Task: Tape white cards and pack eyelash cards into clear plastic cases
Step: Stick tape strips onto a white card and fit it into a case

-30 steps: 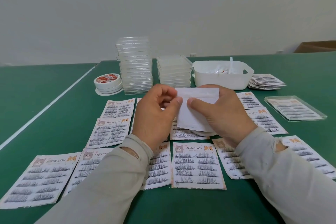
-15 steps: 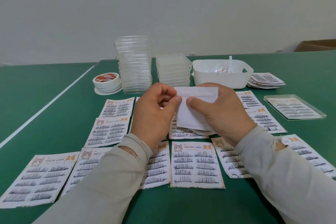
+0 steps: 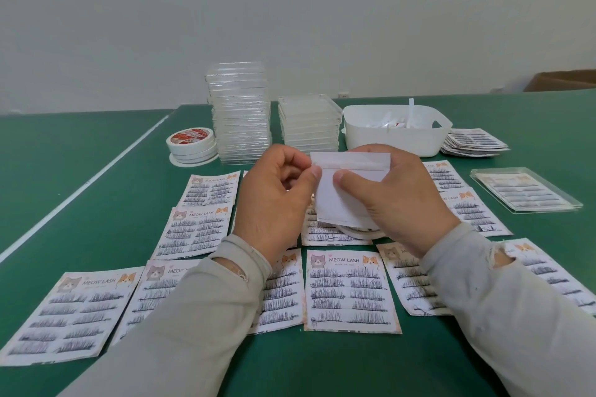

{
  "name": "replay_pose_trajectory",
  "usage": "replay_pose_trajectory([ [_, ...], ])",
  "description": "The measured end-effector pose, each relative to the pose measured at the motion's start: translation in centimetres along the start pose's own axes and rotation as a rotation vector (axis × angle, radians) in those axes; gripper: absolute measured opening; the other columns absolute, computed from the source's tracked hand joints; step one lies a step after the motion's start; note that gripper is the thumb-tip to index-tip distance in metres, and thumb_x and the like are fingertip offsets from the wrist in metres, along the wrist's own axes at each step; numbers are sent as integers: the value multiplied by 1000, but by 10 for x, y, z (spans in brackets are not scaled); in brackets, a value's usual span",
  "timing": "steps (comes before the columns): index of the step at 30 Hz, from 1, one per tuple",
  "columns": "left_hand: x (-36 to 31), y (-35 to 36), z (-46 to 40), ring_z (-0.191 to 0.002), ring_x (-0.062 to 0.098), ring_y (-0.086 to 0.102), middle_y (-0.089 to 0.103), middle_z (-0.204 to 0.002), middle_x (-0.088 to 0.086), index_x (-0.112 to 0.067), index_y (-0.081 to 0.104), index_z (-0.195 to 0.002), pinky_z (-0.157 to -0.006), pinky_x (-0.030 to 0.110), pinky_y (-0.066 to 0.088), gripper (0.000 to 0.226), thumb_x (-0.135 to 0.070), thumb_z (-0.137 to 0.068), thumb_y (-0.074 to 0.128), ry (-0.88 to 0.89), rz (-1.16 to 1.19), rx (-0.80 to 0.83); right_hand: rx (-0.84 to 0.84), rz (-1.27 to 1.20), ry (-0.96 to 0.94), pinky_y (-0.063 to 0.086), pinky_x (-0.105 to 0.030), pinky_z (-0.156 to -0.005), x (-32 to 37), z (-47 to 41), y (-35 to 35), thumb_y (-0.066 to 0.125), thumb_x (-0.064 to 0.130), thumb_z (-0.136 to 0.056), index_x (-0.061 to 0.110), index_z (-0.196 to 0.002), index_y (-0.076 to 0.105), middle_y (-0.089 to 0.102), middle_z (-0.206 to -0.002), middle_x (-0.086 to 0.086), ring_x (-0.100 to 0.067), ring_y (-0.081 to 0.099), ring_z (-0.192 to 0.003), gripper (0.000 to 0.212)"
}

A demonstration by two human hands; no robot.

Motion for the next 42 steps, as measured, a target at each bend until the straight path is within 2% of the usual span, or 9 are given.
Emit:
replay_pose_trajectory([
  [12,-2,-1,1,-79,23,70,73,-78,-1,-27,66,-85,-74,49,61,14,-18,-93,72,7,-44,5,21,58,-6,55,-16,-73,1,1,0,81,19,-83,21,-97,73,76,-92,7,-3,69,-84,16],
  [19,-1,0,2,-84,17,65,68,-85,-5,-25,59,-87,-77,51,59,15,-16,-99,62,59,-132,59,42,103,-90,46,-4,-75,2,3,2,81,21,-82,28,-107,68,69,-101,18,9,63,-92,28],
  [22,-3,-1,3,-105,1,57,63,-110,-12,-23,56,-89,-93,42,54,15,-15,-100,59,147,-225,100,12,231,-203,33,4,-84,4,4,1,77,15,-84,35,-121,53,57,-114,29,23,49,-102,49],
  [24,-4,0,4,-119,-6,50,56,-128,-12,-27,55,-89,-97,27,49,16,-15,-100,58,194,-207,121,28,238,-220,36,1,-84,4,4,-1,77,13,-84,38,-124,47,61,-114,22,16,55,-100,56],
  [29,-10,2,2,-117,-5,57,61,-131,-14,-38,59,-78,-93,13,43,12,-34,-89,58,44,90,113,63,241,-243,35,1,-84,1,2,-1,74,9,-88,30,-106,65,66,-102,22,17,56,-96,29],
  [32,-7,4,2,-118,10,62,66,-124,-12,-37,64,-79,-104,37,49,8,-38,-86,60,-49,182,80,75,181,-181,36,1,-83,-2,1,3,76,19,-90,32,-95,70,68,-91,24,16,58,-91,15],
  [35,-7,4,4,-98,20,67,70,-110,3,-30,64,-97,-91,54,56,22,-46,-84,63,-133,187,77,45,65,-160,41,-6,-87,-3,-1,4,73,22,-92,29,-90,73,72,-90,16,9,61,-87,7],
  [39,-7,5,6,-69,16,66,76,-91,0,-21,72,-98,-52,28,52,27,-39,-78,70,-345,173,281,-32,-147,-43,51,-15,-80,2,1,2,71,22,-94,21,-87,79,78,-94,5,-1,65,-84,11],
  [42,-6,6,8,-64,10,66,78,-93,0,-18,74,-99,-46,22,49,8,-20,-94,67,-403,211,296,-4,-270,68,55,-21,-83,8,4,-2,68,28,-97,29,-88,82,78,-103,4,-5,71,-93,17],
])
Point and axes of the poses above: each hand's wrist, its own z-axis away from the middle knuckle, its own y-axis out of the palm, x = y × z, the point moved 1 cm from there along -z, towards the middle knuckle
